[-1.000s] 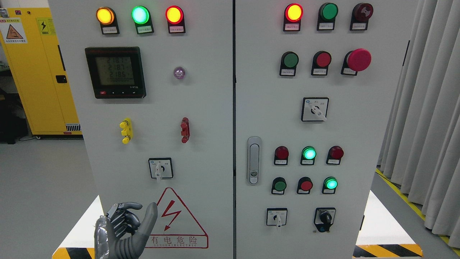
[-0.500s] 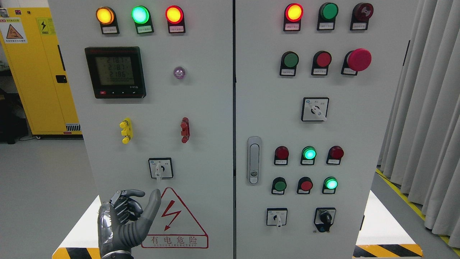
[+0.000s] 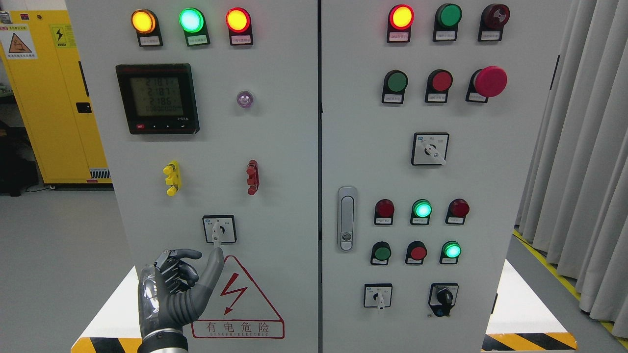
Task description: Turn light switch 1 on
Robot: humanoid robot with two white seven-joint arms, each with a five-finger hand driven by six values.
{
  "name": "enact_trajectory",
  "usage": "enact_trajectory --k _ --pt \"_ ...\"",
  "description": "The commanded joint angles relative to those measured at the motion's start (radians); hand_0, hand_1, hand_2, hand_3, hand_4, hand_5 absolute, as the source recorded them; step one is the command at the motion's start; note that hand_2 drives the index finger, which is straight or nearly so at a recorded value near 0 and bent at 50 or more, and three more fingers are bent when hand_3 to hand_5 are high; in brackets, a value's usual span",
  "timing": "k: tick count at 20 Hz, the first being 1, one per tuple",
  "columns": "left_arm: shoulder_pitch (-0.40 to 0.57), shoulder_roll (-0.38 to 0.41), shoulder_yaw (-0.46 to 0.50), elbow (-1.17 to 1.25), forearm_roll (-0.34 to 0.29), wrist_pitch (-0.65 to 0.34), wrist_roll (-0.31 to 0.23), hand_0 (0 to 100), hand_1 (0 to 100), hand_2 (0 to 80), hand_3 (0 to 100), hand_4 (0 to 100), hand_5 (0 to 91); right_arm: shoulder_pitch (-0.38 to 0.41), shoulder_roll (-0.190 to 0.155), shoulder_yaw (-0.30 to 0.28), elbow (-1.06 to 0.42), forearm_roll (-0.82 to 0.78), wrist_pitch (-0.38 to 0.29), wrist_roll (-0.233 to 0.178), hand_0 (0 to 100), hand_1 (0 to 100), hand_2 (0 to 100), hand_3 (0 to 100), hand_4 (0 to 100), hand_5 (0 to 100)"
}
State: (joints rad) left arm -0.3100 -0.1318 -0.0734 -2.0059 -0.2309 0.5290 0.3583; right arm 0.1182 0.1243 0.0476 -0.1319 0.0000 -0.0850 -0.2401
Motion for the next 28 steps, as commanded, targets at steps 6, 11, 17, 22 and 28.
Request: enact_trajectory --k 6,11,17,22,28 --pt "-0.052 -0.011 -0.003 0.044 -0.031 0.043 -0.004 7 69 57.9 93 90 85.9 0.0 0.0 0.0 0.0 -0.029 0.001 -0.001 0 50 4 0 0 0" --pt "-0.055 -0.011 -0.003 0.059 -0.033 0.045 -0.004 9 69 58.6 93 90 85.9 0.0 0.0 0.0 0.0 -0.029 0.001 -0.001 0 50 4 0 0 0" --pt "-0.064 -0.015 -0.006 0.067 -0.041 0.045 -0.004 12 69 59.9 95 91 86.3 0.0 0.0 0.0 0.0 -0.029 0.001 0.001 0 50 4 0 0 0" --pt "-0.069 -0.015 -0.006 0.073 -0.045 0.06 -0.004 14 68 60.9 95 91 86.4 0.0 0.0 0.0 0.0 -0.029 0.001 -0.001 0 50 4 0 0 0" --pt "-0.078 -0.015 -0.006 0.081 -0.045 0.063 -0.004 15 68 61.5 96 92 86.8 0.0 0.0 0.0 0.0 -0.029 0.001 -0.001 0 50 4 0 0 0"
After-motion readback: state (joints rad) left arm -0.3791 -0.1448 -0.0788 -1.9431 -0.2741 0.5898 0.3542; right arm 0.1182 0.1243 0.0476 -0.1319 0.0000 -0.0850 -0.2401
